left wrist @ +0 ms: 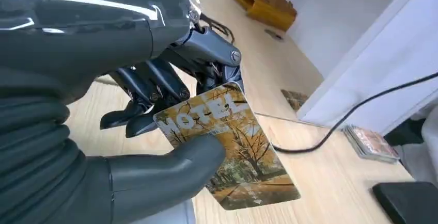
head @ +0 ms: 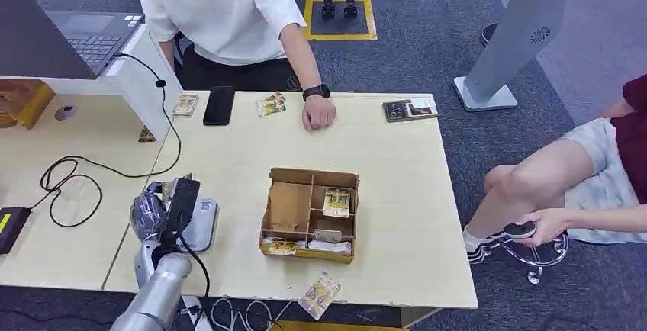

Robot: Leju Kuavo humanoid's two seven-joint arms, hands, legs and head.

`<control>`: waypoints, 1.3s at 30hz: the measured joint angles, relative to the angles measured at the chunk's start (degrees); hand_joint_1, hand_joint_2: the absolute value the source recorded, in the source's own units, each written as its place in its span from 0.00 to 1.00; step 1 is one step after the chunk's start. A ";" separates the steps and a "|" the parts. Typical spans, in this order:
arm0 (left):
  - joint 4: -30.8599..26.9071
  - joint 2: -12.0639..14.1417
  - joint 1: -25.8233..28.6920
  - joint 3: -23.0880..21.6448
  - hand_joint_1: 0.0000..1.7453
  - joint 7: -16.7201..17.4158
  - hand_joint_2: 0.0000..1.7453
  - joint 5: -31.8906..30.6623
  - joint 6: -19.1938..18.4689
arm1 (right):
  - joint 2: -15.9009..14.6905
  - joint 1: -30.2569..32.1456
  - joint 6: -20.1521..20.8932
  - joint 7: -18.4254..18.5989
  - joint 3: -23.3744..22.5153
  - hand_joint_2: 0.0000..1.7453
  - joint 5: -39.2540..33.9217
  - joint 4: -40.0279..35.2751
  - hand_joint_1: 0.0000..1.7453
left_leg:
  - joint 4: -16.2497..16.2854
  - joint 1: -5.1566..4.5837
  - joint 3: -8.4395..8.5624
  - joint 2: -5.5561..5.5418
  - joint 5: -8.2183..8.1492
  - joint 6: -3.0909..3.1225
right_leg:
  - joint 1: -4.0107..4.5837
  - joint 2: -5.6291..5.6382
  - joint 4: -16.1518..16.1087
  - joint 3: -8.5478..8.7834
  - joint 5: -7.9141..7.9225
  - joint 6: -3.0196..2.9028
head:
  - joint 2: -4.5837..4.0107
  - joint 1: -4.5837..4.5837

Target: Pass the card to the sensor for recognition and then transmit it.

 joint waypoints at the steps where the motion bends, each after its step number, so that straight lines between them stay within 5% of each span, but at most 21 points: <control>1: 0.00 -0.32 0.01 1.02 1.00 -0.13 1.00 -1.17 0.00 | 0.00 0.00 0.02 0.00 0.00 1.00 0.00 0.00 0.00 | 0.00 0.00 0.00 0.00 0.01 -0.01 | 0.00 0.00 0.00 0.00 0.00 0.00 | 0.00 0.00; 11: -5.01 -3.87 0.34 10.67 1.00 -6.17 1.00 -12.26 0.00 | 0.00 -0.01 0.35 -0.02 0.31 1.00 0.04 0.00 0.00 | 0.00 0.00 -0.01 -0.01 0.01 -0.02 | 0.00 0.00 0.00 0.00 0.00 0.00 | 0.00 0.00; 18: -9.25 -6.19 0.55 14.93 1.00 -9.01 1.00 -13.88 0.00 | 0.00 -0.01 0.44 -0.07 0.77 1.00 0.04 0.00 0.00 | 0.00 0.00 -0.01 -0.01 0.01 -0.02 | 0.00 0.00 0.00 0.00 0.00 0.00 | 0.00 0.00; 22: -13.91 -8.94 0.57 18.50 1.00 -19.48 1.00 -17.05 0.00 | 0.00 -0.02 0.61 -0.22 0.92 1.00 0.15 0.00 0.00 | 0.00 0.00 -0.02 -0.04 0.03 0.00 | 0.00 -0.03 0.00 0.00 0.00 0.00 | 0.00 0.00; 25: -17.85 -10.88 0.55 19.78 1.00 -23.83 1.00 -15.86 0.00 | 0.00 0.03 0.79 -0.26 1.07 1.00 0.28 0.00 0.00 | 0.00 0.00 -0.01 0.01 0.03 0.00 | 0.00 0.01 0.00 0.00 0.00 0.00 | 0.00 0.00; 30: -23.19 -12.72 1.24 17.41 1.00 -20.73 1.00 -13.85 0.00 | -0.02 0.02 0.79 -0.24 1.24 1.00 0.29 0.00 0.00 | 0.02 0.00 0.00 -0.04 0.03 0.00 | 0.00 -0.05 -0.01 -0.01 0.00 0.00 | 0.00 0.00; 39: -25.86 -12.68 2.44 2.09 1.00 -8.73 1.00 -12.98 0.00 | -0.02 -0.04 0.87 -0.22 1.40 1.00 -0.02 0.00 0.00 | 0.02 0.00 -0.02 -0.10 0.05 0.03 | 0.00 -0.08 -0.01 0.02 0.01 0.00 | 0.00 0.00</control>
